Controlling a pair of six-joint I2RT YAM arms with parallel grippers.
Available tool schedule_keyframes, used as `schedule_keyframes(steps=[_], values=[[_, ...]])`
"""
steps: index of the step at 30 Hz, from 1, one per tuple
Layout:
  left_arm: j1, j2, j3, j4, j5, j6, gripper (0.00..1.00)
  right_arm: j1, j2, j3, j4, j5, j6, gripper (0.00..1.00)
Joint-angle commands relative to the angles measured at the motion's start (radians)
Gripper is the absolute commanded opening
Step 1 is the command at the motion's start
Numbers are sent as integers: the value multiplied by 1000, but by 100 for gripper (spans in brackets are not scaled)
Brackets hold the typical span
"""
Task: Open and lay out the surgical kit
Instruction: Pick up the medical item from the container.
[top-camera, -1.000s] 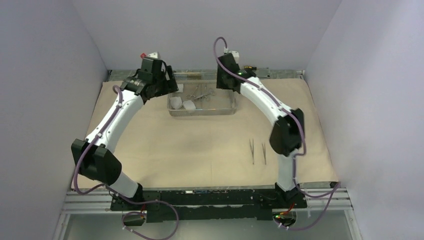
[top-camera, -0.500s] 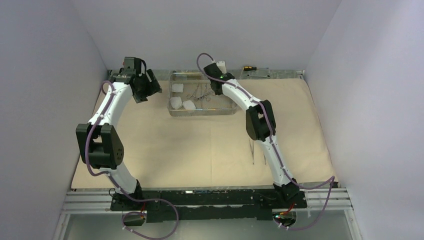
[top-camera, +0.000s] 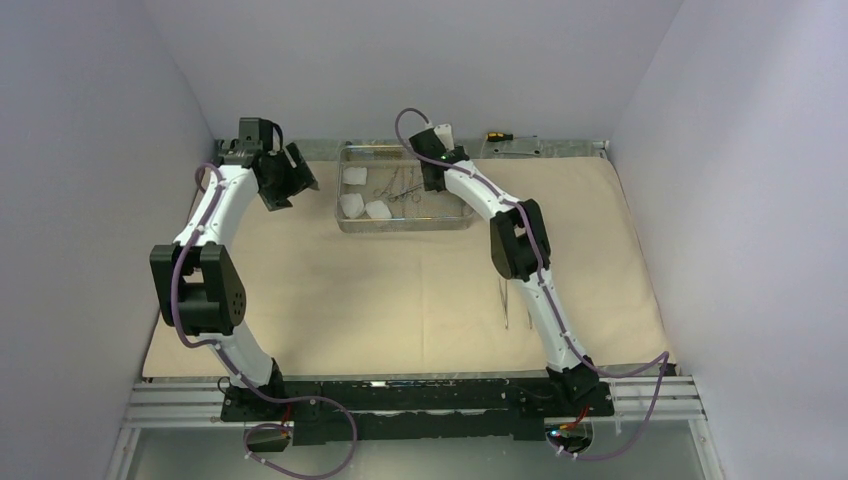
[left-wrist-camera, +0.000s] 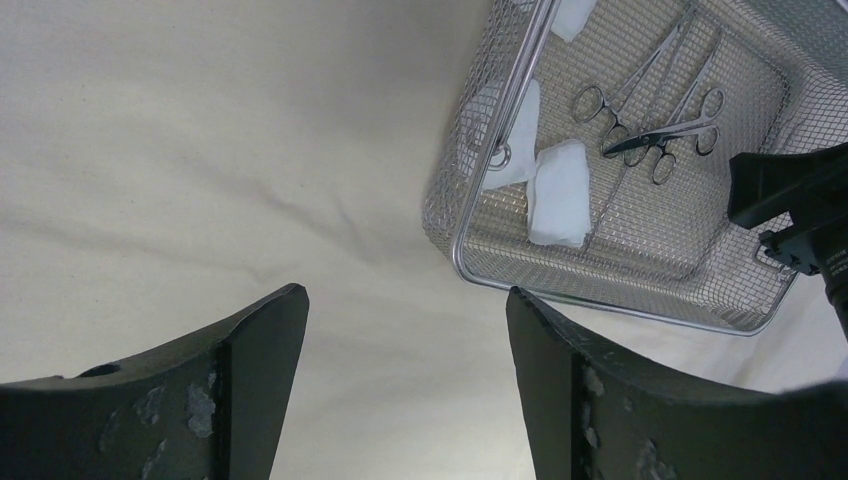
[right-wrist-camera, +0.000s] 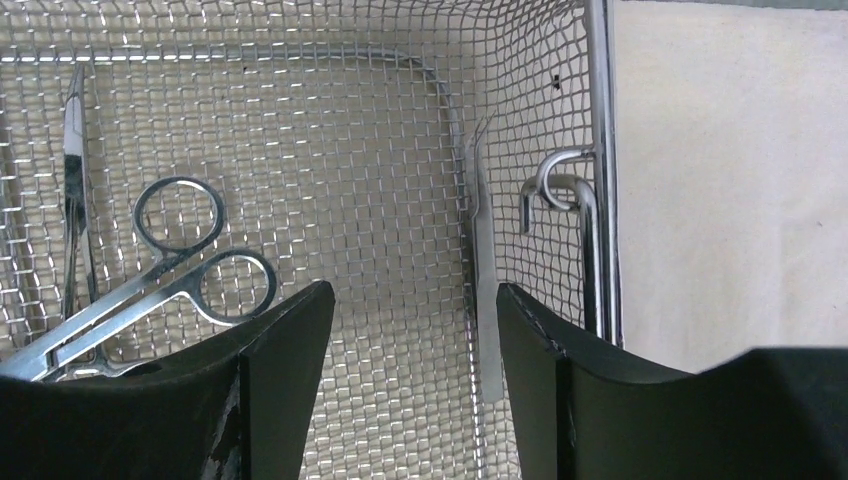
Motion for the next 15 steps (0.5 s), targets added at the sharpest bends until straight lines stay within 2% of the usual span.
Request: schedule_keyframes(steps=[1,15], values=[[25,-4,0,-2,15,20,78,-25,-2,-11,87,-17,45,65],[36,5,-8,-11,19,32,77,-27,49,4,142,54,45,59]])
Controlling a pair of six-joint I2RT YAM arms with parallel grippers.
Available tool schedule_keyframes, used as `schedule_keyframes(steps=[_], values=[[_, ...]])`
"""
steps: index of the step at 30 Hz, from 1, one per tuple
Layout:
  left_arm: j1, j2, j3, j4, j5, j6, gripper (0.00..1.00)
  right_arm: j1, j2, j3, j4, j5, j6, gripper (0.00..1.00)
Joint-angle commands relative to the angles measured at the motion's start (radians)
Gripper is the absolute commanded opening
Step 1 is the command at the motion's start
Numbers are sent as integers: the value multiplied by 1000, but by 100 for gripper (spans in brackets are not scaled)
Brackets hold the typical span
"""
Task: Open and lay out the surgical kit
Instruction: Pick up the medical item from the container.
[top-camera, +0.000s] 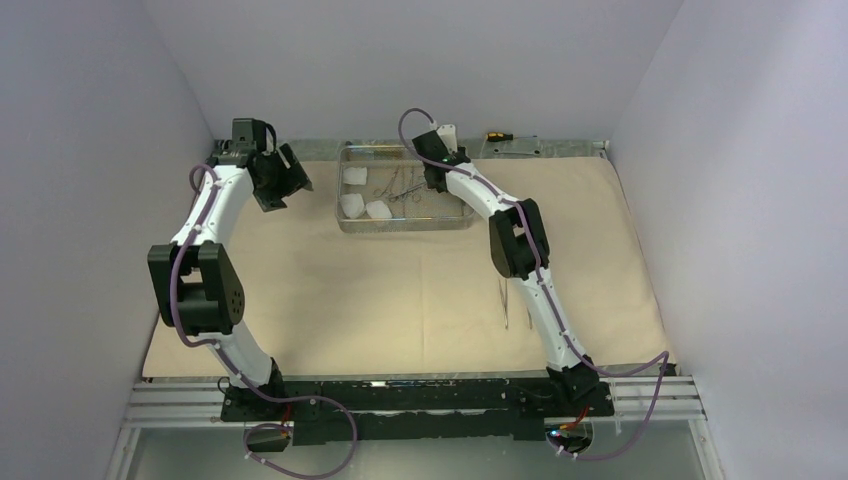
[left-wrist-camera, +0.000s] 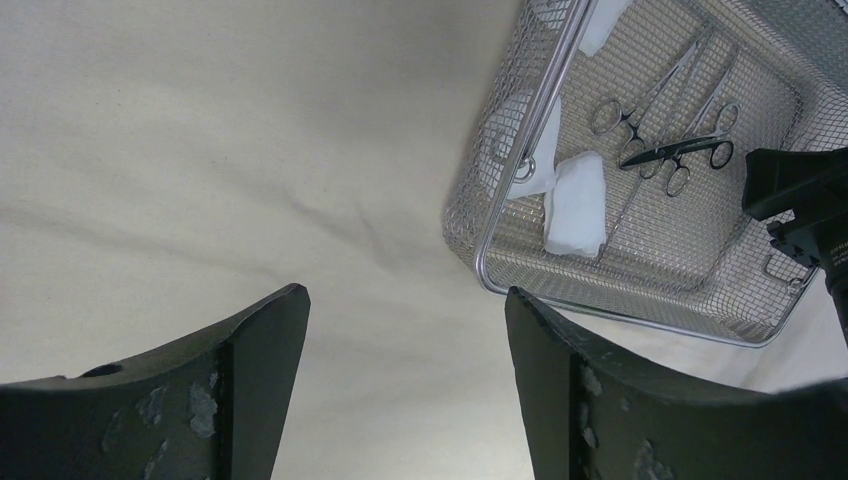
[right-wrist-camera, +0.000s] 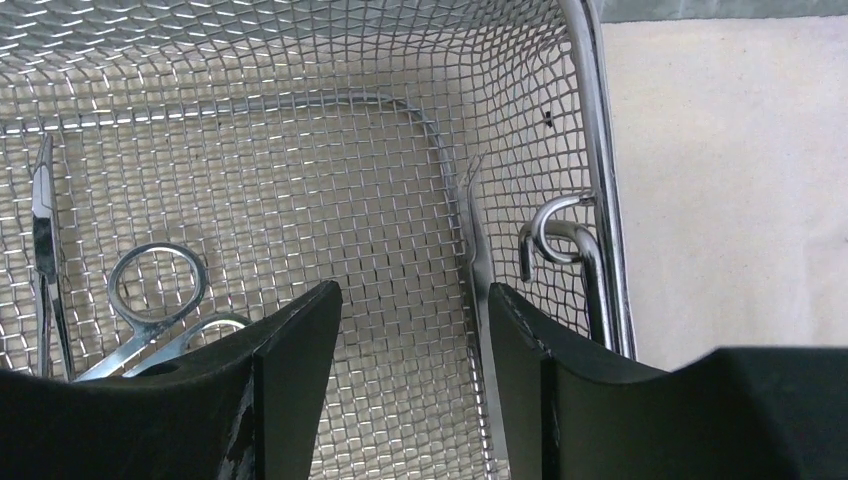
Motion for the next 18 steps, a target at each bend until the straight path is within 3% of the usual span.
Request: schedule_keyframes(steps=[1,10,18], values=[[5,4,-3,-7,15,24,77,-6,16,12,46,43,19,60],[10,3,-3,-14,9,28,77,-7,24,-1,46,6,89,67],[15,-8,-10,-21,1,30,77,-6,-22,-88,57,-58,239,63]])
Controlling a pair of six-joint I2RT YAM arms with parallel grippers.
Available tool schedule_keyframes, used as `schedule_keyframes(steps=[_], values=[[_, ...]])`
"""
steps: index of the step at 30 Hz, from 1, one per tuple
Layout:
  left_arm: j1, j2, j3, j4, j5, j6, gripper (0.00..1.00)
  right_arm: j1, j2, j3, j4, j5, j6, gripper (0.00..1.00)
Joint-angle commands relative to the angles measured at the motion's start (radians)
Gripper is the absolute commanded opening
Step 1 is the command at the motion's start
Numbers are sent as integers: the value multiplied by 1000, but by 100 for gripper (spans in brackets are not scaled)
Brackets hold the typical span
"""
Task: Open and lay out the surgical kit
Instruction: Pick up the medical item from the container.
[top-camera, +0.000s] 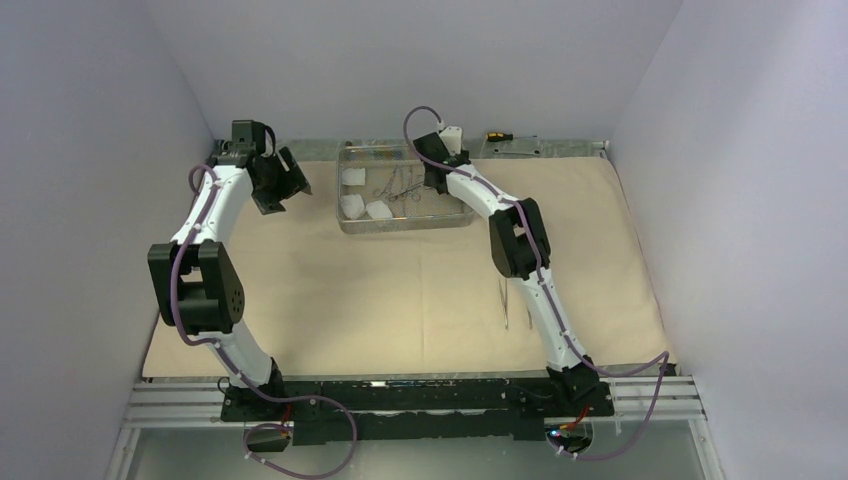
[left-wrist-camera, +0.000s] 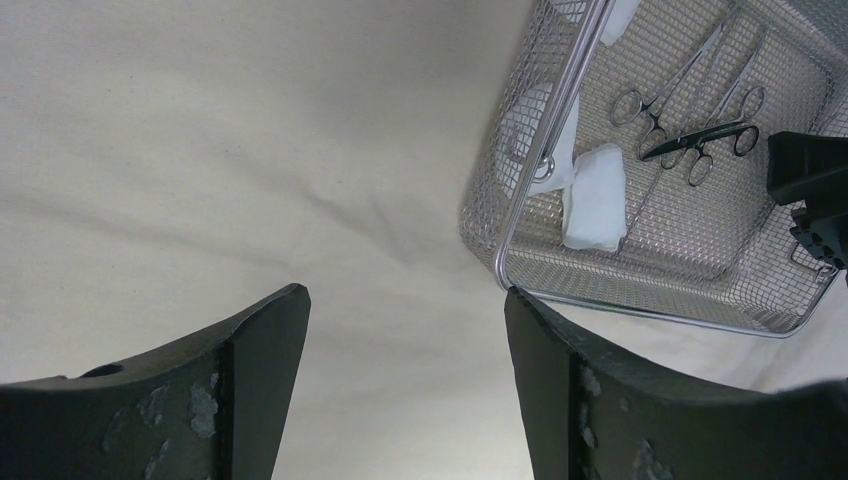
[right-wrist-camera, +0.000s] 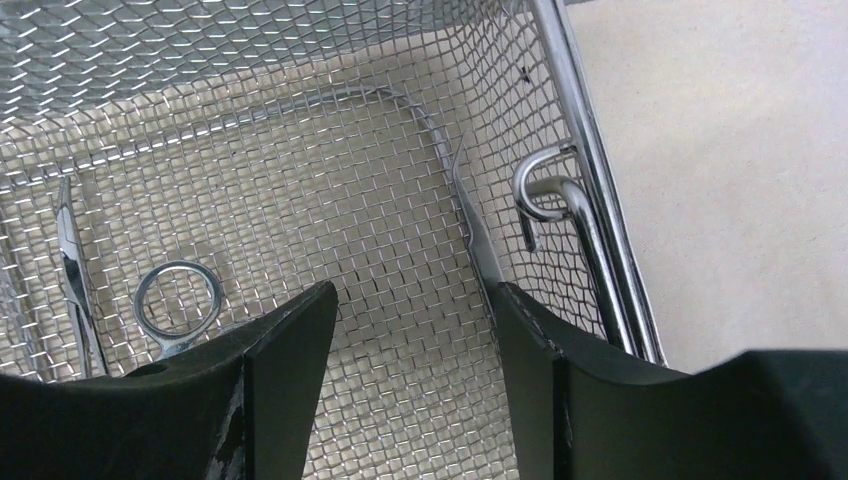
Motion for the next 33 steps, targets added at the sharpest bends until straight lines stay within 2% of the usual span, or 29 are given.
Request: schedule_keyframes(steps=[1,5,9,13,17,23,28,33], values=[[6,-17,-8,0,2,15,77,-5,-26,-60,13,-56,112,63],[8,-21,-12,-2,-1,19,77,-5,-37,-59,22,-78,131,60],[8,-15,-11,7,18,26,77,-4,-69,-66,33,-143,169,53],[8,6,0,37,97,45,77,3,-153,-143,127,-209,172,42],[7,42,24,69,213,59,75,11,-202,-183,187,-162,113,40],[8,73,48,77,262,53,72,15,-140,-74,124,-18,5,49],[8,82,45,81,277,52,72,13,-123,-89,148,13,-33,59],[8,89,35,93,315,49,74,-3,-104,-90,151,-9,-32,63]])
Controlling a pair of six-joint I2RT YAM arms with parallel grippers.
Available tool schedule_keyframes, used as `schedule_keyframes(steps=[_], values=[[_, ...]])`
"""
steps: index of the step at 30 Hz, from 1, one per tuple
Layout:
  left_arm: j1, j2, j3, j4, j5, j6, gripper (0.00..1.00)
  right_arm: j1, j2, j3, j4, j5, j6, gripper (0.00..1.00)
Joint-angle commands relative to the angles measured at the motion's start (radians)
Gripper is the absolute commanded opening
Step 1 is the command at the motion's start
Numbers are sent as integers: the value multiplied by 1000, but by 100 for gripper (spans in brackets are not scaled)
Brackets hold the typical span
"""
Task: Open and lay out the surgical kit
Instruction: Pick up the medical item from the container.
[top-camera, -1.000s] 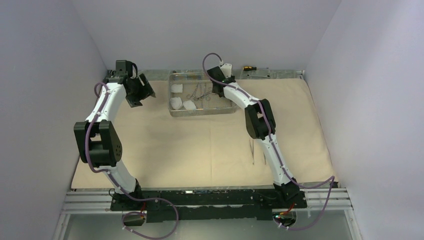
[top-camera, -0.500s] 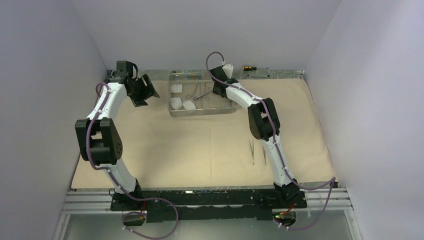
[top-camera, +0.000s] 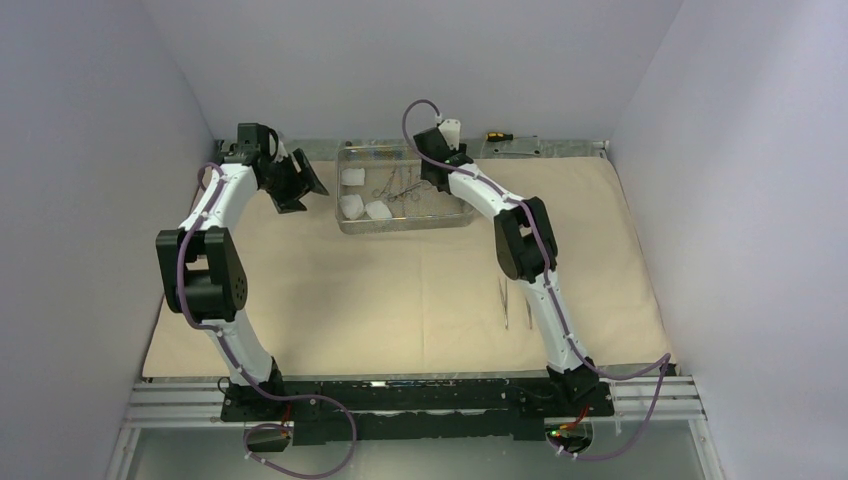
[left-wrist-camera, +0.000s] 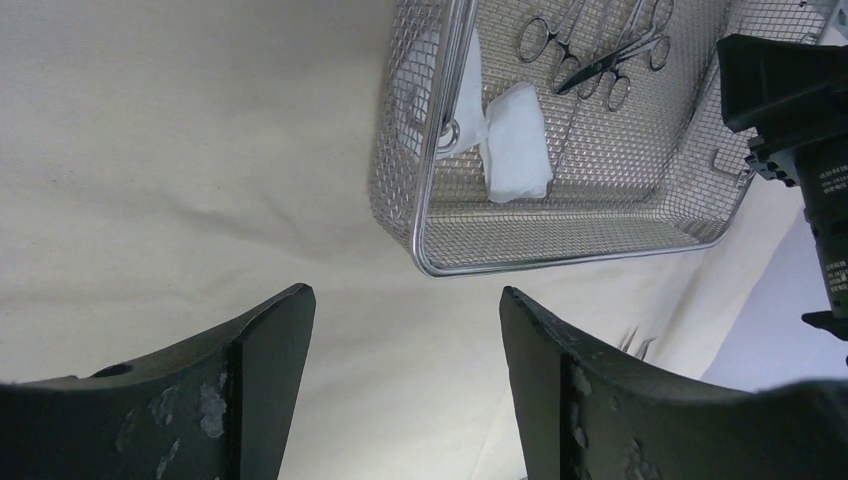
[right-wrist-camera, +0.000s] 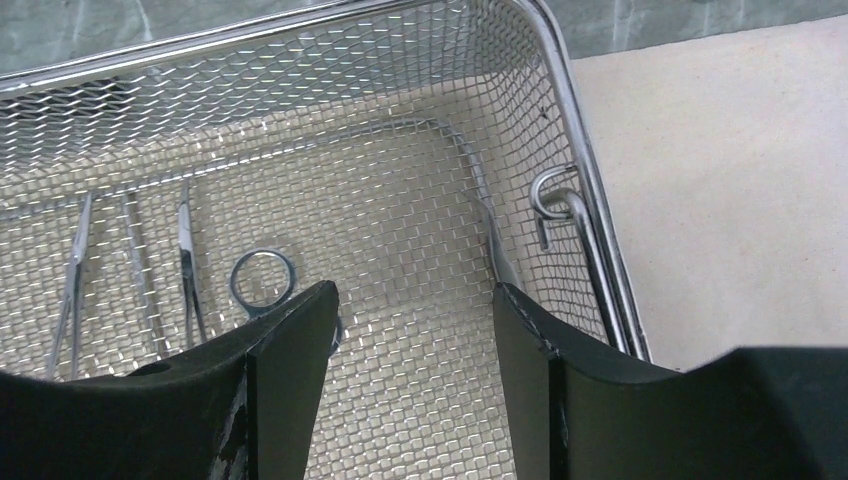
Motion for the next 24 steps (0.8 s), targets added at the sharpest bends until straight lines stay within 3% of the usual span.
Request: schedule_keyframes(steps=[1,20,24], values=[[3,8,30,37,63,10,74,-22,13,30,24,16,-21,63],[3,23,29,26,65,8,73,-32,105,81,32,29,-36,63],[4,23,31,25,63,11,72,-32,99,81,27,12,-38,51]])
